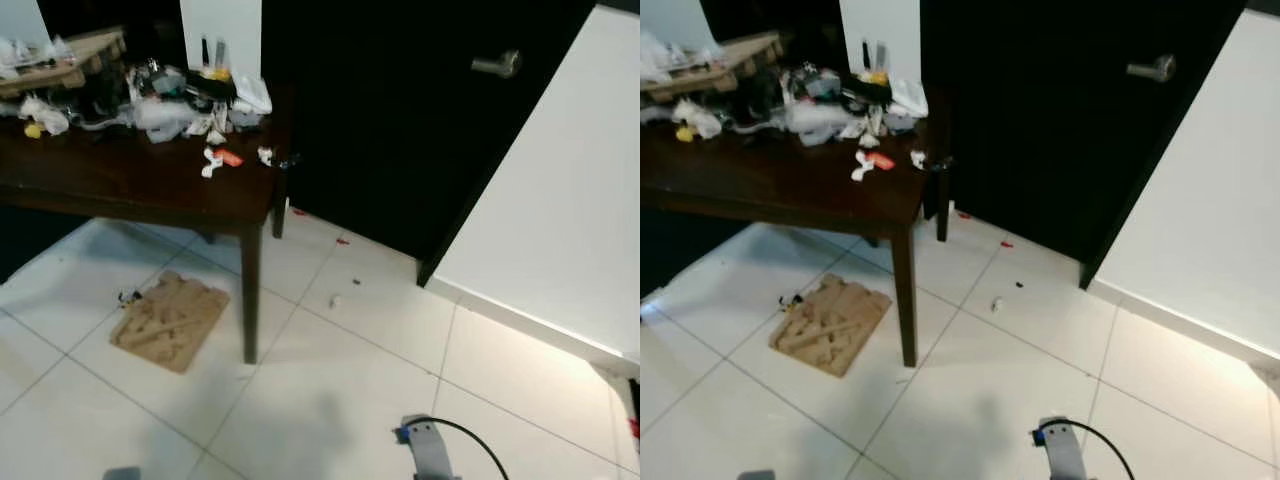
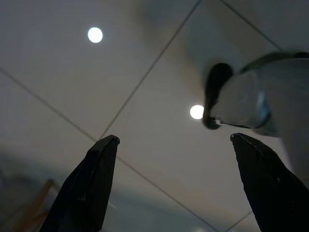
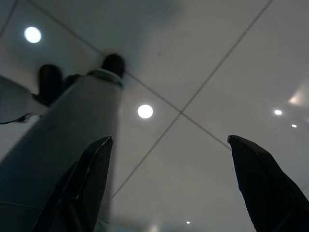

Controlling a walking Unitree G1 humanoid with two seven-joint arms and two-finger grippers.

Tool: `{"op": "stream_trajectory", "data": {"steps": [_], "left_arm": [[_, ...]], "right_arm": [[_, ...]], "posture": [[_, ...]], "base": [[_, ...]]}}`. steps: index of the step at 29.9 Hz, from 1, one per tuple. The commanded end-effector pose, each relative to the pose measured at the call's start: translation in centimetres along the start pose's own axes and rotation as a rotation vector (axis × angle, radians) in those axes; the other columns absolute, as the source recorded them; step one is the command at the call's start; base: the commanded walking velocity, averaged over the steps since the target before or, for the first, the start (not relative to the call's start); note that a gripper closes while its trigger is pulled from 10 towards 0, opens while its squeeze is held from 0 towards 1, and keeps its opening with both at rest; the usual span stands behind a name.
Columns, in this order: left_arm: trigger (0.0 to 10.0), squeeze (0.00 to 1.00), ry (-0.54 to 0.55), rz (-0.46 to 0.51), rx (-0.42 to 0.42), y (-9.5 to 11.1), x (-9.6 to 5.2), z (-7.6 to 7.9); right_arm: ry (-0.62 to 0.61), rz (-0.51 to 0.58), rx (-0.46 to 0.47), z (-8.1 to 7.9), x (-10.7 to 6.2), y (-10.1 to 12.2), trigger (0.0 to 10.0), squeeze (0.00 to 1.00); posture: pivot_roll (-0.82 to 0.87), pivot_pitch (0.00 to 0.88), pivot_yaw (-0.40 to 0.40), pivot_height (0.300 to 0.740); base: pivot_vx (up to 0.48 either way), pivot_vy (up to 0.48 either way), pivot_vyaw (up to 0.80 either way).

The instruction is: Picking trash to rubbish bin

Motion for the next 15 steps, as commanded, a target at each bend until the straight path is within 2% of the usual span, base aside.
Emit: {"op": "stream_trajectory", "data": {"steps": [1,15], "left_arm": [[10.0,0.0,-0.003,-0.018,0.005,-0.74,-0.07,0.13],[10.0,0.0,-0.01,-0.019,0.019,-0.78,-0.09,0.08]], "right_arm": [[0.002,-0.009,0.007,-0.04,0.0,-0.25,10.0,0.0],[0.011,-0.017,0.01,-0.48,0.03,-0.61,10.0,0.0]], "posture": [[0.2,0.074,-0.068,0.74],[0.2,0.084,-0.057,0.74]], "base": [[0.289,0.0,0.0],[0.303,0.0,0.0]]}}
Point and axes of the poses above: a point about 5 cm out from each wrist's last joint towards the gripper, its own x axis pointing out of the wrist towards the gripper, its own y axis along the axis of the wrist's last joint, z = x × y, the point moved 6 cm from there along x, pointing out of the wrist towards the gripper, and after that the axes turned 2 degrees about x, right-handed, at the moved point
